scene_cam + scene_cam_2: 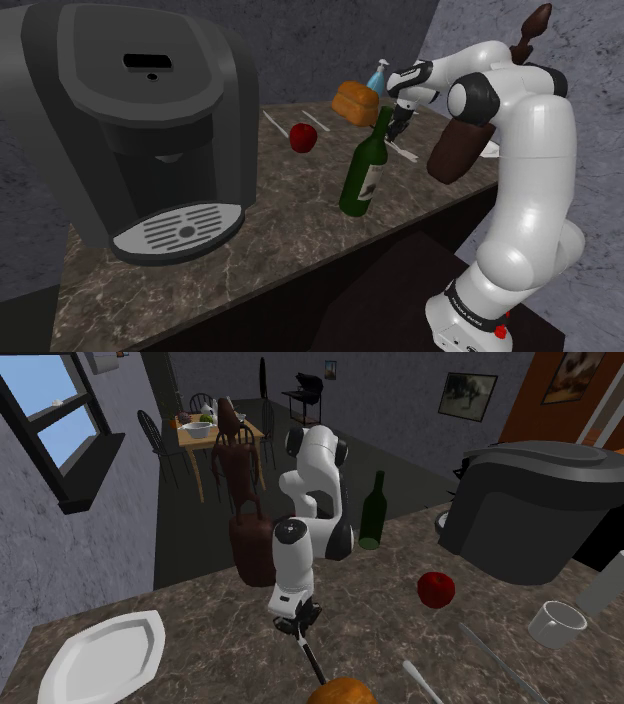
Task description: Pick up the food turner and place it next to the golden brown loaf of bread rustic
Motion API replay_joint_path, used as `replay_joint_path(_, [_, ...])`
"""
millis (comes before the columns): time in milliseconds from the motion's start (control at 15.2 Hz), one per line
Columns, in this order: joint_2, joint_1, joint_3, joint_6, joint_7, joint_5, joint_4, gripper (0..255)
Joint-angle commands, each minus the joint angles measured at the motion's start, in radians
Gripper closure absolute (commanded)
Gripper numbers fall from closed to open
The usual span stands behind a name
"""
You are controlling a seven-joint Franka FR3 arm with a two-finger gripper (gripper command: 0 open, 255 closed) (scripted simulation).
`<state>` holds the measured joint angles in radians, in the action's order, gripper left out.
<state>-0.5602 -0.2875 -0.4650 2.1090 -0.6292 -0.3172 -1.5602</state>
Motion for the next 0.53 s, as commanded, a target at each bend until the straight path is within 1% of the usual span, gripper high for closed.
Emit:
replay_joint_path(0, [0.000, 0.000, 0.000, 0.001, 0.000, 0.000, 0.000, 255])
replay_joint_path(198, [0.000, 0.000, 0.000, 0.001, 0.000, 0.000, 0.000, 255])
replay_joint_path(264, [0.000, 0.000, 0.000, 0.001, 0.000, 0.000, 0.000, 0])
replay_joint_path(462, [0.000, 0.000, 0.000, 0.001, 0.000, 0.000, 0.000, 0])
